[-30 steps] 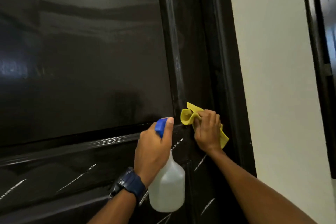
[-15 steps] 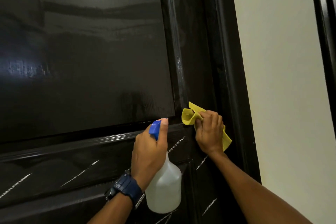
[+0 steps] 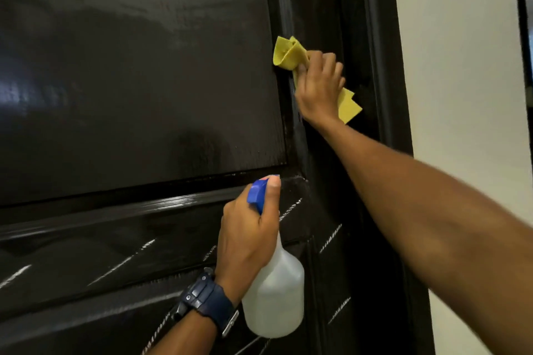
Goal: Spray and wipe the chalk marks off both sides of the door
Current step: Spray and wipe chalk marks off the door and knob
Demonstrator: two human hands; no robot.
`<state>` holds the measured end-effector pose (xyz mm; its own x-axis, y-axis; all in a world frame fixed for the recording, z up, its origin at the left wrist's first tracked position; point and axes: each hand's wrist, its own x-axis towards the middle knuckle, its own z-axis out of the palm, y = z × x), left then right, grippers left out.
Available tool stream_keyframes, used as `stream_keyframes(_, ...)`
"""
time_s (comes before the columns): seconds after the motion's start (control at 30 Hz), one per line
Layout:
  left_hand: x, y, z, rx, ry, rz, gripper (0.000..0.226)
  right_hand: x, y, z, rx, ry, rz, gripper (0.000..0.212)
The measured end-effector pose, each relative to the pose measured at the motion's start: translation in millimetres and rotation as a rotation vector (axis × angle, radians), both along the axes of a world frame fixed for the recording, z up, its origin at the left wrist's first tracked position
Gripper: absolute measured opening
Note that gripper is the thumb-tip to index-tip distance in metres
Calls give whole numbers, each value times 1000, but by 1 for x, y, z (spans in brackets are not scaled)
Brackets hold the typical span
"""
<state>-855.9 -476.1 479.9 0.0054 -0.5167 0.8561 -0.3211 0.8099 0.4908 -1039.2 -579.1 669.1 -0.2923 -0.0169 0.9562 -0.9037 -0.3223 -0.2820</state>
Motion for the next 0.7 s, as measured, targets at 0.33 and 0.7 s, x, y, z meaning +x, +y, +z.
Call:
stream_keyframes(0.33,-14,17,-13,46,46,20,69,-6,7,-348,160,-150,55,34)
stream_keyframes(0.7,-3,48,-16,17,39,36,53,-20,37,-119,-9,-204,304,18)
